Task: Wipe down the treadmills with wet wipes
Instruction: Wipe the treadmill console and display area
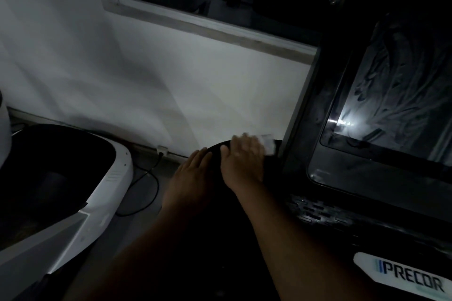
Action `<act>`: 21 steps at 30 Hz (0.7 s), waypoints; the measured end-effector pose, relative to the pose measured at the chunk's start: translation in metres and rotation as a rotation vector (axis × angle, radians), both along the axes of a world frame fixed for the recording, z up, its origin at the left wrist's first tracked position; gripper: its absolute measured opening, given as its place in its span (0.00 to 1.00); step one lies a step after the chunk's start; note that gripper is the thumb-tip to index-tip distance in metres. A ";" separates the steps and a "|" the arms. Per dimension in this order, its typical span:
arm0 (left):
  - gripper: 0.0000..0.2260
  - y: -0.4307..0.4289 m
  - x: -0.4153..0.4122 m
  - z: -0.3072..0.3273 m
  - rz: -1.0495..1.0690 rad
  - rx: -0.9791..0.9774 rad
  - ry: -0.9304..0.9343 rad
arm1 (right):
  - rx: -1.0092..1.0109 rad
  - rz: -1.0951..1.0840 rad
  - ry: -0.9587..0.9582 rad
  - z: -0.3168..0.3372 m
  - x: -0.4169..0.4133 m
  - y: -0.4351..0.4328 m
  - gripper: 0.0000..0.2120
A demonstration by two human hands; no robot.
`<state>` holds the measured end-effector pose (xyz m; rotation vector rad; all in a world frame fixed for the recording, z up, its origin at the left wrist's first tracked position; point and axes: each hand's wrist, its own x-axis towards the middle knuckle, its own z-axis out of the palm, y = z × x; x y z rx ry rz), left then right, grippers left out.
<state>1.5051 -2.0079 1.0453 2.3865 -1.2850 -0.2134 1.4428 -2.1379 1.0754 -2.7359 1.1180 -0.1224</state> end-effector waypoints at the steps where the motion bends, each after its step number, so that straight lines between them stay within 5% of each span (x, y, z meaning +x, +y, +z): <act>1: 0.37 -0.001 0.002 -0.004 0.003 0.005 0.002 | -0.015 0.128 -0.009 -0.001 -0.001 0.008 0.34; 5: 0.37 -0.003 0.003 -0.001 0.028 0.018 0.046 | -0.025 0.241 -0.033 -0.004 -0.028 0.008 0.41; 9: 0.42 0.002 -0.003 0.010 0.037 0.031 0.057 | 0.021 0.052 0.071 0.004 -0.018 -0.007 0.29; 14: 0.39 0.035 -0.003 -0.001 0.080 0.071 0.030 | -0.028 0.432 -0.035 0.004 -0.042 0.013 0.29; 18: 0.41 0.047 -0.022 0.003 0.191 0.063 0.064 | -0.065 0.201 -0.178 0.000 -0.018 -0.017 0.15; 21: 0.38 0.047 -0.027 0.008 0.238 0.016 0.061 | -0.046 0.099 -0.065 -0.001 0.000 -0.017 0.19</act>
